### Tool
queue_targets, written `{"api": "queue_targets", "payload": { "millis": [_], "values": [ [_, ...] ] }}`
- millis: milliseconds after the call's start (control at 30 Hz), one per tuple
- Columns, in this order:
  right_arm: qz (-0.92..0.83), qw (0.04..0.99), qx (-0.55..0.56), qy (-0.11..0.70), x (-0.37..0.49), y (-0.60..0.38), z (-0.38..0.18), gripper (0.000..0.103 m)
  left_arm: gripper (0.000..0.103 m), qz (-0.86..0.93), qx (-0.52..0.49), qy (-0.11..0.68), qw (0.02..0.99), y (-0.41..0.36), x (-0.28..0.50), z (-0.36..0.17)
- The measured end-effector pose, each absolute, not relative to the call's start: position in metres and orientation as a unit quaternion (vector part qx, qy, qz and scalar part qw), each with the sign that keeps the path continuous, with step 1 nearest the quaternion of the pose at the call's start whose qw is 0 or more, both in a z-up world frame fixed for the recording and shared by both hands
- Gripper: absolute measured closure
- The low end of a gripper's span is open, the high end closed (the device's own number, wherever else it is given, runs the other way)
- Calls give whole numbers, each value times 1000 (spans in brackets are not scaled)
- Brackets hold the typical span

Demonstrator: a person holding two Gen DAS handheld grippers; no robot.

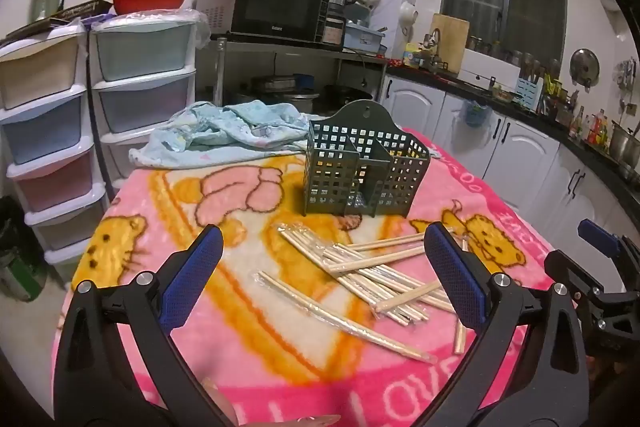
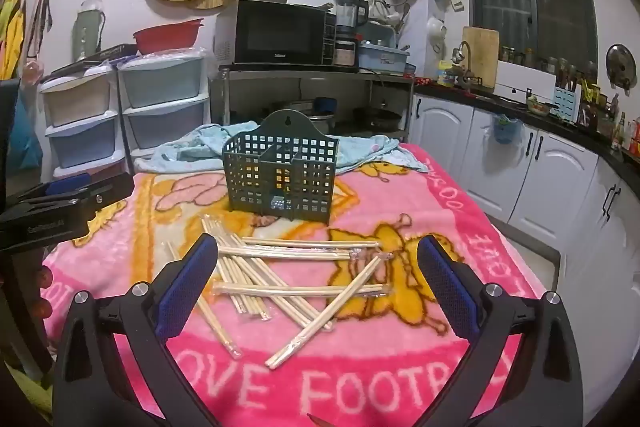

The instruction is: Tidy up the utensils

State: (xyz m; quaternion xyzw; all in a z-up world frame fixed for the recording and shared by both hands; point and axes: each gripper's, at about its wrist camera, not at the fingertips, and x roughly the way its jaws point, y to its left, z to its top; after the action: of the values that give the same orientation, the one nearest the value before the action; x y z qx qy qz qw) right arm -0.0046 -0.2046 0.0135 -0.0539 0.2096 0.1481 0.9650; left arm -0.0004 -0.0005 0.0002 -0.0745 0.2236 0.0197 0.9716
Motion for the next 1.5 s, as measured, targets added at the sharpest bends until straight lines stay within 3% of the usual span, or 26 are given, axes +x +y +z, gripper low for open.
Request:
{"api": "queue_targets", "payload": {
  "millis": [1500],
  "values": [
    [149,966,-59,200,-7,-204,15,6,10,21,-75,216,973,2,-4,4]
  ]
}}
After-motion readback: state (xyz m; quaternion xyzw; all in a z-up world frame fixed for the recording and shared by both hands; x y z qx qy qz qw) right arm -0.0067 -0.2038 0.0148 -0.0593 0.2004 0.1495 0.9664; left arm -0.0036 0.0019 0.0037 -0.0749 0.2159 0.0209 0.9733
